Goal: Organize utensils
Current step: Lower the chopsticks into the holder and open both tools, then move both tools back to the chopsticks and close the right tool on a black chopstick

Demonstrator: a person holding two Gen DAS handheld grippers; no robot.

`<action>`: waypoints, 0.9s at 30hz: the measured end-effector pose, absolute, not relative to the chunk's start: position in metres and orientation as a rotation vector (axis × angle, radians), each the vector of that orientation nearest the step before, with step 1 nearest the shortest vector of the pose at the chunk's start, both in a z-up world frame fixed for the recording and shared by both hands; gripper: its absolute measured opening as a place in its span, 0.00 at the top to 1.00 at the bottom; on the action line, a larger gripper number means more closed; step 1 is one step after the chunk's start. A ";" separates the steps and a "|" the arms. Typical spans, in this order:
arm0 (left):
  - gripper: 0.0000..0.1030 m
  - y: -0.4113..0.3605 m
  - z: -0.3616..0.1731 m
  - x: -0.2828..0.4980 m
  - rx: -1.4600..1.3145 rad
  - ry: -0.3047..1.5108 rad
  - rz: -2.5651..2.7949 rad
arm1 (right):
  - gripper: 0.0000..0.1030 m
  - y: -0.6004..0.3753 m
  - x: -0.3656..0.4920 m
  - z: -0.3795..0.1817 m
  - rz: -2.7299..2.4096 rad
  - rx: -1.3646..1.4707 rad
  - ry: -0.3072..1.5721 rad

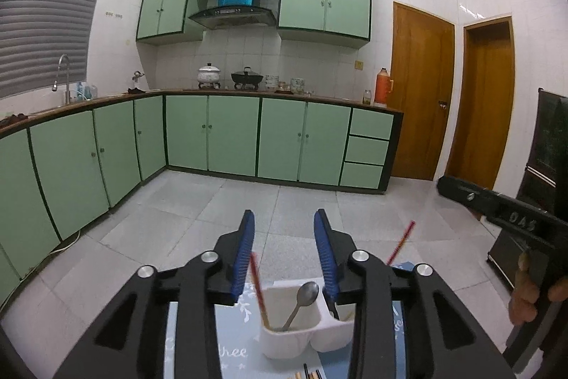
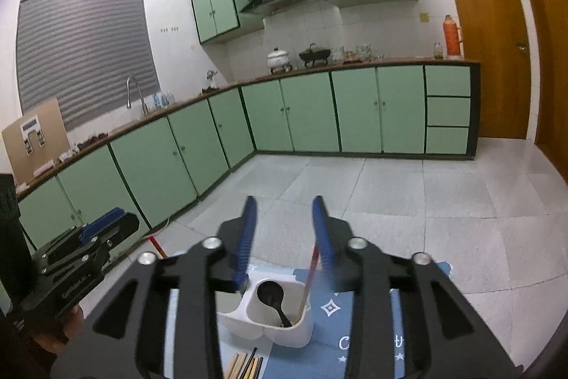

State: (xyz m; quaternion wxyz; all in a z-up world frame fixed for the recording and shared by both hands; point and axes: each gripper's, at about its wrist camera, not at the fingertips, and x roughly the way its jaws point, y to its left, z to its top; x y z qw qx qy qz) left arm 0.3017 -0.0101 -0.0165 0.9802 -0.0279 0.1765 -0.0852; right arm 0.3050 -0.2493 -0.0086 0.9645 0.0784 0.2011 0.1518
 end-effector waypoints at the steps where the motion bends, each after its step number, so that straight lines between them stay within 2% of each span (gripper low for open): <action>1: 0.62 -0.009 -0.016 0.296 -0.061 0.352 -0.172 | 0.56 -0.252 0.296 -0.008 0.302 0.165 0.397; 4: 0.51 -0.004 -0.017 0.272 -0.065 0.341 -0.165 | 0.40 -0.259 0.265 -0.011 0.280 0.175 0.371; 6: 0.44 -0.002 -0.022 0.254 -0.071 0.337 -0.158 | 0.24 -0.263 0.241 -0.018 0.248 0.181 0.345; 9: 0.35 0.002 -0.036 0.227 -0.091 0.353 -0.156 | 0.13 -0.267 0.210 -0.034 0.216 0.180 0.330; 15: 0.23 0.005 -0.072 0.179 -0.084 0.398 -0.139 | 0.09 -0.263 0.159 -0.079 0.176 0.156 0.391; 27: 0.23 0.014 -0.156 0.120 -0.076 0.536 -0.104 | 0.10 -0.236 0.092 -0.172 0.157 0.155 0.553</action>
